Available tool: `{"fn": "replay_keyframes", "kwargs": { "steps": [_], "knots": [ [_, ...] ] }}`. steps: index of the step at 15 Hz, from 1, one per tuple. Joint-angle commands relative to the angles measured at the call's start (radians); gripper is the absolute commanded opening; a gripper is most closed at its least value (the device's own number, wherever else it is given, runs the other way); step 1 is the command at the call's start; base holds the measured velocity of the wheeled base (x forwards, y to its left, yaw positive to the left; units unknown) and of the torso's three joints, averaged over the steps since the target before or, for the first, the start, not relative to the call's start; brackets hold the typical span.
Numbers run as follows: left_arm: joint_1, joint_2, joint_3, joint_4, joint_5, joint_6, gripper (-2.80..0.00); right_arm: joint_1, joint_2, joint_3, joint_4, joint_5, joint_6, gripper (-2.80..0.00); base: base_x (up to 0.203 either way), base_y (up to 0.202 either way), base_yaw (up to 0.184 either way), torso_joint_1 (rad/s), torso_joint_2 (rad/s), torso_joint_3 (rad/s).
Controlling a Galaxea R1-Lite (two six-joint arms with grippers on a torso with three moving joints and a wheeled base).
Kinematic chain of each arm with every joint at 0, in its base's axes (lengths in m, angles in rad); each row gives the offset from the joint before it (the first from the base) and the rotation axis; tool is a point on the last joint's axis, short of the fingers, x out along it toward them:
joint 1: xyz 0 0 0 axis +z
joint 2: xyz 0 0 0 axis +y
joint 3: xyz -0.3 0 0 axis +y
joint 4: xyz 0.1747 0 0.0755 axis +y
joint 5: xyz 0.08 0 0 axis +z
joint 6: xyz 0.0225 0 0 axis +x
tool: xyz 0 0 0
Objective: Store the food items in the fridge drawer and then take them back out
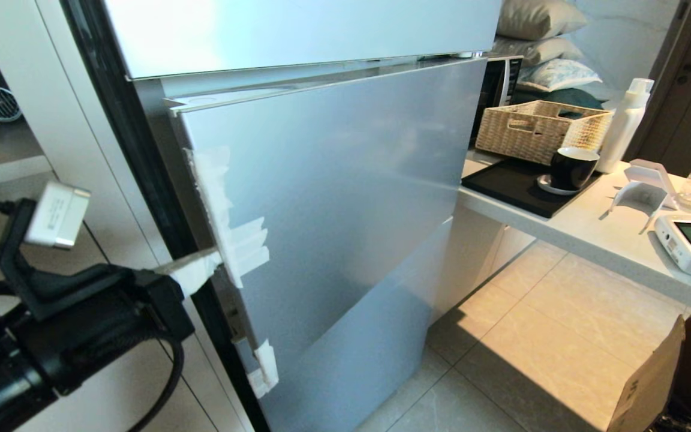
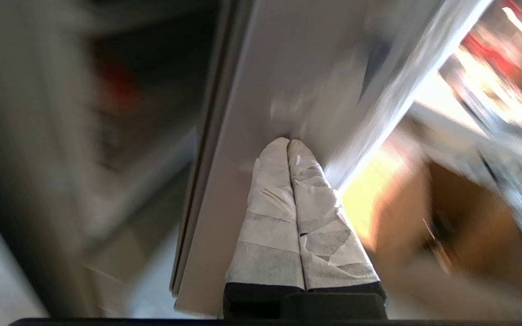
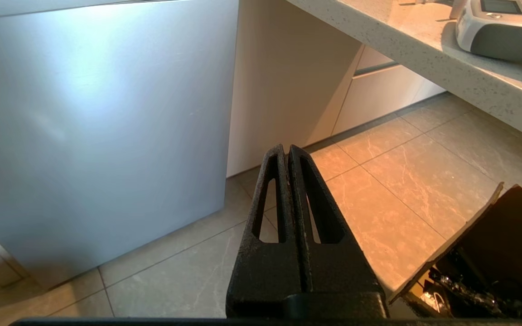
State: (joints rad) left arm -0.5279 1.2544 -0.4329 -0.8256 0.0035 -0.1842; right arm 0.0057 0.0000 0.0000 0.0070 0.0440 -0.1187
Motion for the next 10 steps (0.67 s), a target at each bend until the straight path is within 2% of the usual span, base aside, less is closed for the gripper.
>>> {"fn": "replay_keyframes", "kwargs": {
  "steps": [1,3,5,6,9,10],
  "knots": [
    [-0.034,-0.153,0.098,-0.004,-0.038,0.028,-2.80,0.000,0.001,0.000,0.001,0.000,-0.001,-2.80,0.000,0.000,0.000,0.000,0.00,0.000],
    [-0.039,-0.288,0.162,0.015,-0.084,0.049,-2.80,0.000,0.001,0.000,0.001,0.000,-0.001,-2.80,0.000,0.000,0.000,0.000,0.00,0.000],
    [-0.032,-0.419,0.185,0.112,-0.084,0.058,-2.80,0.000,0.002,0.000,0.000,0.000,-0.001,-2.80,0.000,0.000,0.000,0.000,0.00,0.000],
    [-0.029,-0.475,0.186,0.185,-0.058,0.063,-2.80,0.000,0.000,0.000,0.001,0.000,-0.001,-2.80,0.000,0.000,0.000,0.000,0.00,0.000],
    [-0.025,-0.608,0.147,0.430,0.093,0.118,-2.80,0.000,0.001,0.000,0.000,0.000,-0.001,-2.80,0.000,0.000,0.000,0.000,0.00,0.000],
    [-0.023,-0.599,0.126,0.446,0.105,0.123,-2.80,0.000,0.001,0.000,0.000,0.000,-0.001,-2.80,0.000,0.000,0.000,0.000,0.00,0.000]
  ]
}}
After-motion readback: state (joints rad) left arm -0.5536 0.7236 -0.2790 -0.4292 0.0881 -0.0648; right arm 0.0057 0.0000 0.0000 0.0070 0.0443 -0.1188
